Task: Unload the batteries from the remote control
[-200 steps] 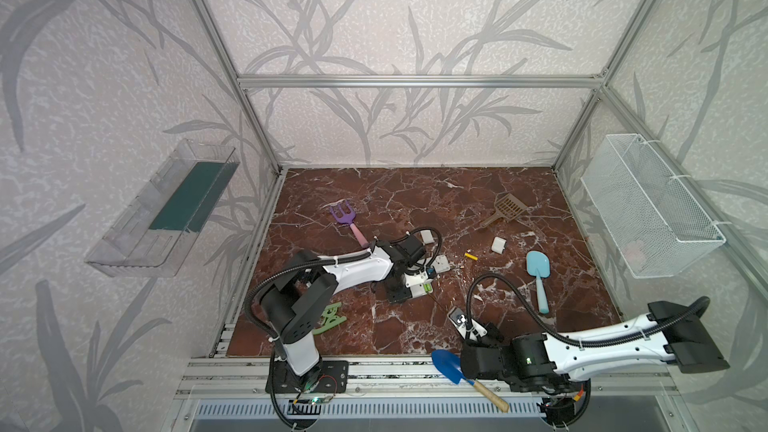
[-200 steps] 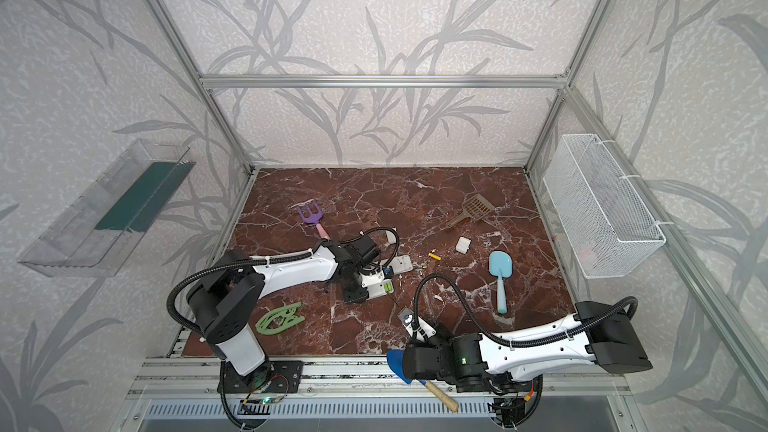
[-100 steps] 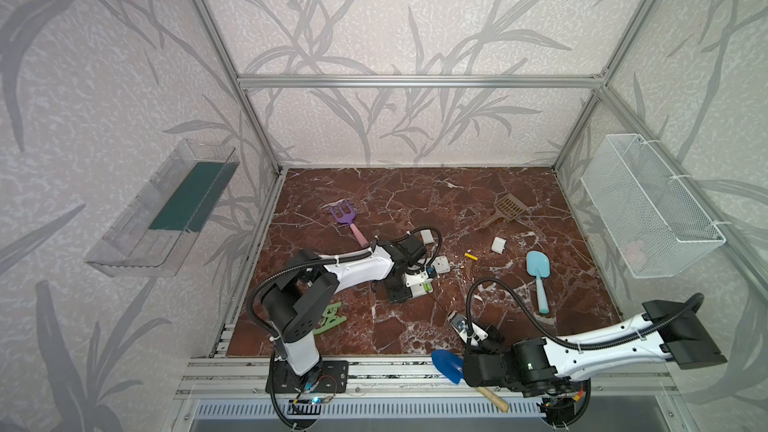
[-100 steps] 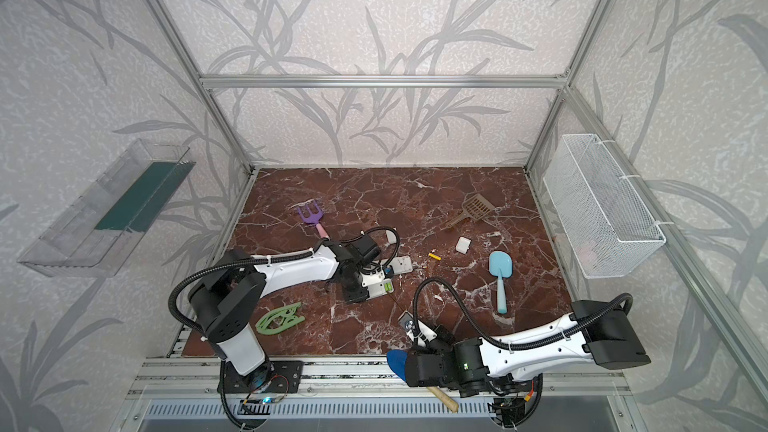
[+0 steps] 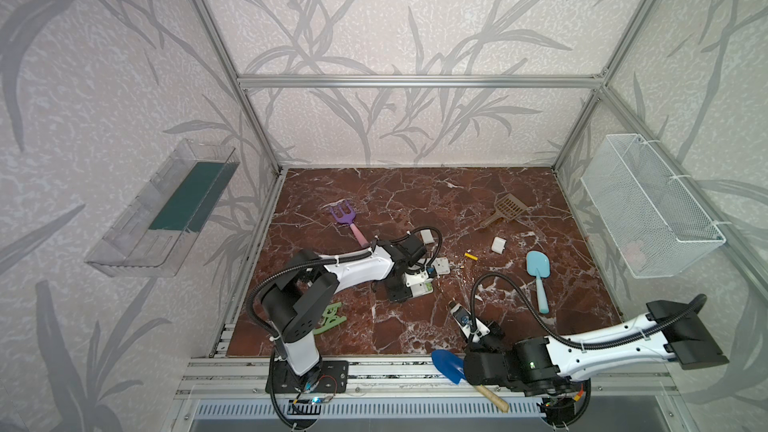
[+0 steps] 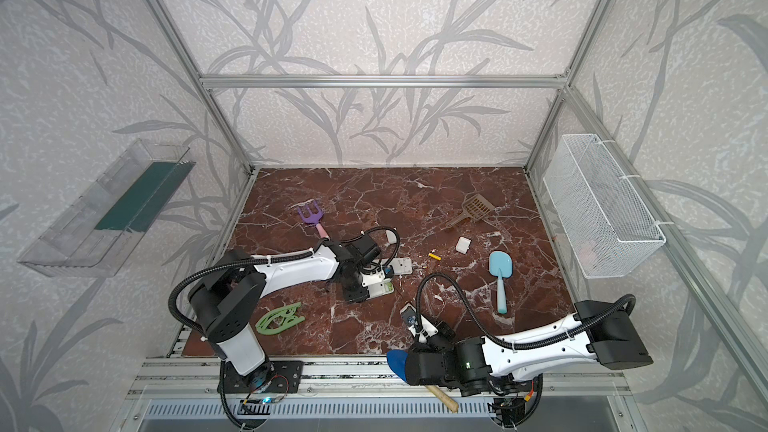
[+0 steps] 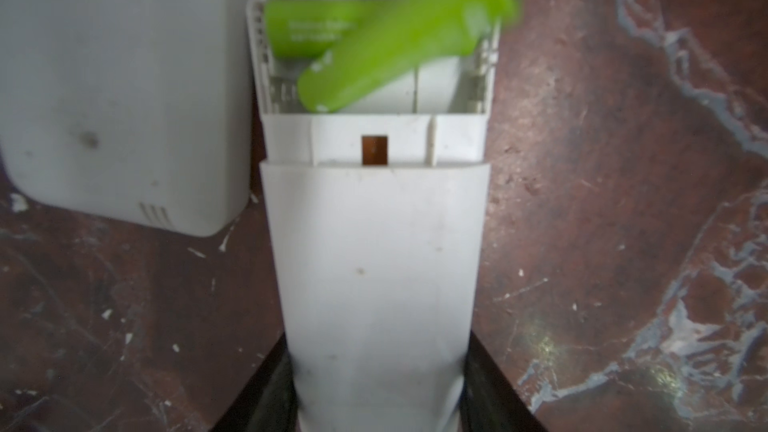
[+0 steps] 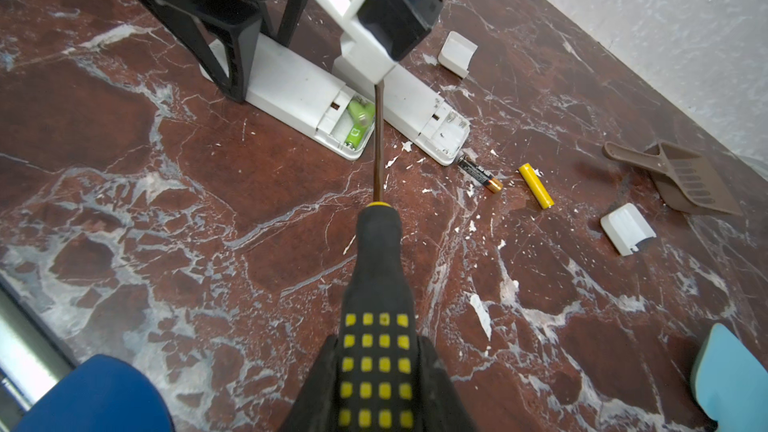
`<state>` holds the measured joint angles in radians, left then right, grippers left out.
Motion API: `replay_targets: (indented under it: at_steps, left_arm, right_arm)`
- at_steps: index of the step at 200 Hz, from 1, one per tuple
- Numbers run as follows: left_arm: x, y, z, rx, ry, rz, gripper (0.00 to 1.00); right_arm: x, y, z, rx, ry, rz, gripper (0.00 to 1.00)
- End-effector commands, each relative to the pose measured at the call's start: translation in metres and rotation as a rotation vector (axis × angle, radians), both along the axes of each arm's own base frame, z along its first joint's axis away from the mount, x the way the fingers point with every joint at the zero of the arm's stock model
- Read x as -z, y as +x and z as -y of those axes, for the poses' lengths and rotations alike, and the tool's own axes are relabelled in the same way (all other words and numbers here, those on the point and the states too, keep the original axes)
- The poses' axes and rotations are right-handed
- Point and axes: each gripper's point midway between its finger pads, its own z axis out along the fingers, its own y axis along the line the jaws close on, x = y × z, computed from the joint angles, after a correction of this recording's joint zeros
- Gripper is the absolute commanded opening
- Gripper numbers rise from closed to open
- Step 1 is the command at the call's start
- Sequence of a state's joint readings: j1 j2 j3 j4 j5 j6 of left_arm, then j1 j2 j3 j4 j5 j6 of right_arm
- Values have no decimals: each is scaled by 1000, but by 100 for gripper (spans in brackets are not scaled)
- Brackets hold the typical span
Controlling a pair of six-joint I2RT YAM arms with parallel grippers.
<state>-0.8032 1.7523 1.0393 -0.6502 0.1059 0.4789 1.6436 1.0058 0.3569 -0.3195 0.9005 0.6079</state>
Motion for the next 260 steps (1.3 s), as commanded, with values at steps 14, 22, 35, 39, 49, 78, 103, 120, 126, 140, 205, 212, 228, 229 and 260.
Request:
replay_targets:
  at_steps: [14, 22, 35, 39, 49, 78, 103, 120, 126, 140, 205, 212, 228, 229, 260]
  left_arm:
    - [18, -18, -2, 53, 33, -69, 40]
    - [18, -17, -2, 51, 33, -69, 40]
    - [18, -18, -2, 52, 33, -69, 40]
    - [19, -17, -2, 51, 34, -70, 40]
    - [19, -17, -2, 49, 36, -69, 40]
    - [19, -16, -2, 43, 36, -65, 40]
    - [19, -16, -3, 39, 37, -60, 39]
    - [17, -16, -2, 36, 31, -58, 39]
    - [18, -16, -2, 36, 31, -57, 39]
    - [18, -15, -2, 36, 31, -56, 39]
    - [18, -17, -3, 36, 30, -60, 39]
    - [18, -17, -3, 37, 31, -61, 39]
    - [18, -17, -3, 36, 33, -62, 39]
    - [18, -18, -3, 37, 34, -62, 39]
    - [19, -18, -4, 35, 36, -63, 38]
  right_arm:
    - [-5, 9, 10, 86, 45, 35, 0]
    - [-5, 9, 11, 90, 50, 34, 0]
    - [-4, 7, 8, 68, 54, 22, 0]
    - [-3, 5, 6, 52, 52, 14, 0]
    - [0, -1, 0, 0, 40, -17, 0]
    - [12, -20, -9, -98, 37, -140, 0]
    - [15, -26, -10, -131, 62, -171, 0]
    - [15, -29, -12, -148, 68, -177, 0]
    - [15, -29, -13, -153, 71, -180, 0]
    - [19, -31, -16, -164, 78, -186, 0]
    - [19, -16, -4, -63, 114, -129, 0]
    - [18, -15, -3, -58, 116, -124, 0]
    - [17, -13, 1, -46, 119, -115, 0]
    - [17, -12, 1, -45, 118, -115, 0]
    - [21, -10, 7, -34, 105, -119, 0]
